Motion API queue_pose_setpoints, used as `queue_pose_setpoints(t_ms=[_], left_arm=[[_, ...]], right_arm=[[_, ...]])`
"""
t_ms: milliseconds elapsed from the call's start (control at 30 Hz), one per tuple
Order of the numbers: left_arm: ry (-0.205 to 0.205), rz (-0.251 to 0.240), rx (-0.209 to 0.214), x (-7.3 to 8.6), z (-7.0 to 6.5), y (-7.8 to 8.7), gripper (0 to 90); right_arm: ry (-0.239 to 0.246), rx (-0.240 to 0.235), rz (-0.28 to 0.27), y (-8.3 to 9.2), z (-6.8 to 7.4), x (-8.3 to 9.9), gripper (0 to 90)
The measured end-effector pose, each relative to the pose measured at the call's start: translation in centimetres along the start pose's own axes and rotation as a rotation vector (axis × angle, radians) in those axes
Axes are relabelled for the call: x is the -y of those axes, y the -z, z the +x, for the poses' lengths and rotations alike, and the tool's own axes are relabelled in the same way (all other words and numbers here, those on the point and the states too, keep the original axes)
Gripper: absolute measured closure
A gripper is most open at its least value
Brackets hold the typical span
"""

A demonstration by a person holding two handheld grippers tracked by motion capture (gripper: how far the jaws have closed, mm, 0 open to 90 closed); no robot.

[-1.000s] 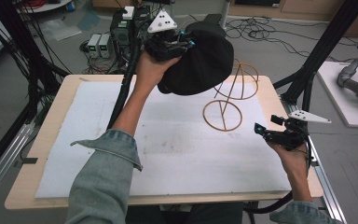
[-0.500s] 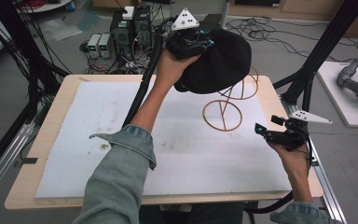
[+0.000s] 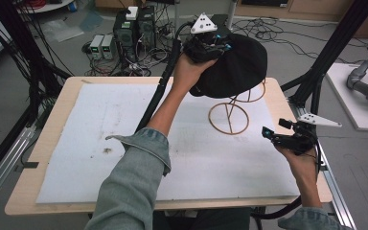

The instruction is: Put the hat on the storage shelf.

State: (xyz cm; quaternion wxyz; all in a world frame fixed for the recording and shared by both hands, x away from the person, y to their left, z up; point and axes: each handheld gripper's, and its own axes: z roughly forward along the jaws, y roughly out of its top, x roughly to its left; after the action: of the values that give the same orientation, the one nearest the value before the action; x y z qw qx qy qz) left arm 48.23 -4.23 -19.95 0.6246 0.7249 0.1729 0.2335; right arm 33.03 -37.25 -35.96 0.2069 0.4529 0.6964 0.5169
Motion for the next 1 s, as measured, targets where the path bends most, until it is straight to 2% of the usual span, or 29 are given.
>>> queue_pose_setpoints(t_ms=[433, 867, 1000], left_arm=[[-0.001, 0.031, 0.019, 1.0, -1.0, -2.3, 74.3], [-0.029, 0.068, 0.035, 1.7, -1.9, -3.8, 74.0], [-0.024, 0.080, 0.034, 1.9, -2.0, -4.1, 73.9]], right_arm=[[0.000, -0.004, -0.001, 0.0, 0.0, 0.0, 10.1], [0.000, -0.001, -0.005, 0.1, 0.0, -0.1, 10.1], [0.002, 0.000, -0.006, 0.1, 0.0, -0.1, 10.1]])
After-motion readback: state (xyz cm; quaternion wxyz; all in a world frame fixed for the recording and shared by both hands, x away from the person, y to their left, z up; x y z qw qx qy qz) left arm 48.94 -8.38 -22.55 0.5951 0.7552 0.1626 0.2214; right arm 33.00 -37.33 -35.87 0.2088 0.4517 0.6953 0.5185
